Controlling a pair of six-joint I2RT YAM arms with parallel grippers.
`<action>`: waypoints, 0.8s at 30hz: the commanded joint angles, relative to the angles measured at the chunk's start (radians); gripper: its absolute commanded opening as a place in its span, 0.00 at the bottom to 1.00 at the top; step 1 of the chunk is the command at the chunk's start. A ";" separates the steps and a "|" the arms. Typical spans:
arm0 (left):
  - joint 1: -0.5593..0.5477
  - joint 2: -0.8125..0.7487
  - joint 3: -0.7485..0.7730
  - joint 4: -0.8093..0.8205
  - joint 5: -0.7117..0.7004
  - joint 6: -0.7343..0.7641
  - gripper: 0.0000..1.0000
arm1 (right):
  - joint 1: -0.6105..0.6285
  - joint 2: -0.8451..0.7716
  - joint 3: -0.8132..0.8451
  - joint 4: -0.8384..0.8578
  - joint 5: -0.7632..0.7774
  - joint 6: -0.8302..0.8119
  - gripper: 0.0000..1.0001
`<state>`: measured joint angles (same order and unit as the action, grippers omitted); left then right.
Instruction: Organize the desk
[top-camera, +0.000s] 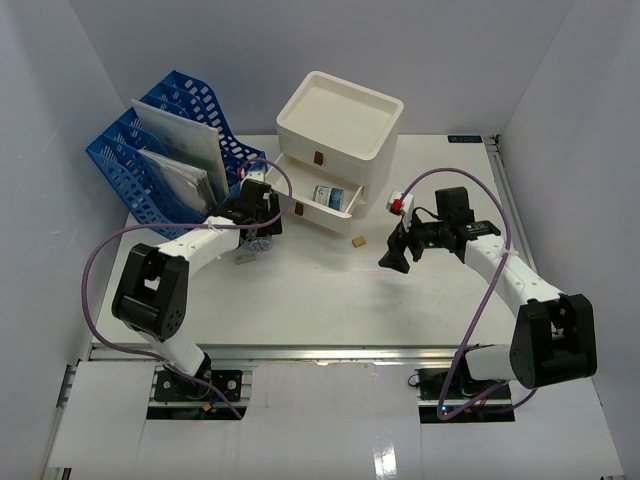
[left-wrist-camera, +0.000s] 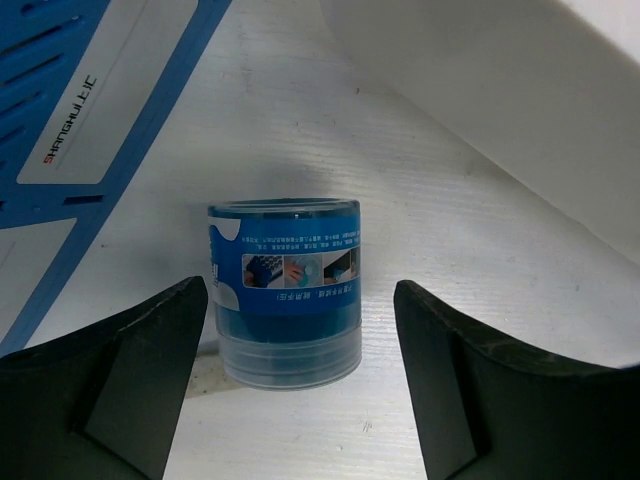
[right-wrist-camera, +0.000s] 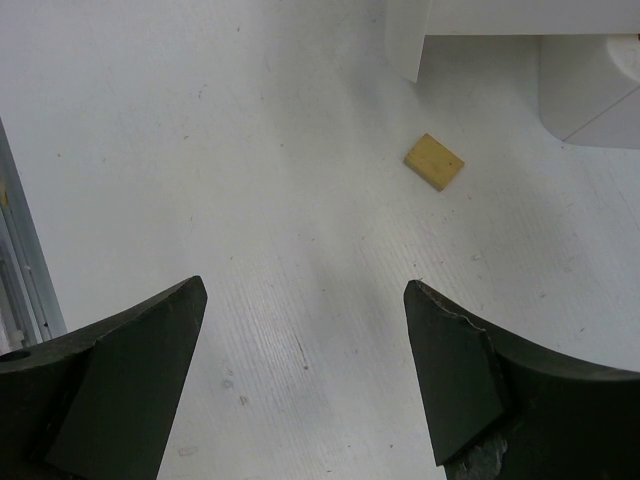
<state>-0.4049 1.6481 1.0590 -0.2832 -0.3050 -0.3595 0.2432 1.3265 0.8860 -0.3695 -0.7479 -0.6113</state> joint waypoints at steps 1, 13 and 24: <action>0.006 0.008 0.043 0.014 -0.002 -0.004 0.85 | -0.005 0.003 -0.001 0.012 -0.021 -0.013 0.87; 0.022 0.074 0.015 0.018 -0.021 -0.026 0.77 | -0.005 0.007 0.000 0.011 -0.022 -0.012 0.87; 0.022 0.061 -0.002 0.022 -0.012 -0.020 0.59 | -0.005 0.007 0.002 0.011 -0.023 -0.012 0.87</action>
<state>-0.3843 1.7241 1.0645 -0.2656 -0.3228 -0.3748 0.2424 1.3308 0.8860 -0.3695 -0.7479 -0.6125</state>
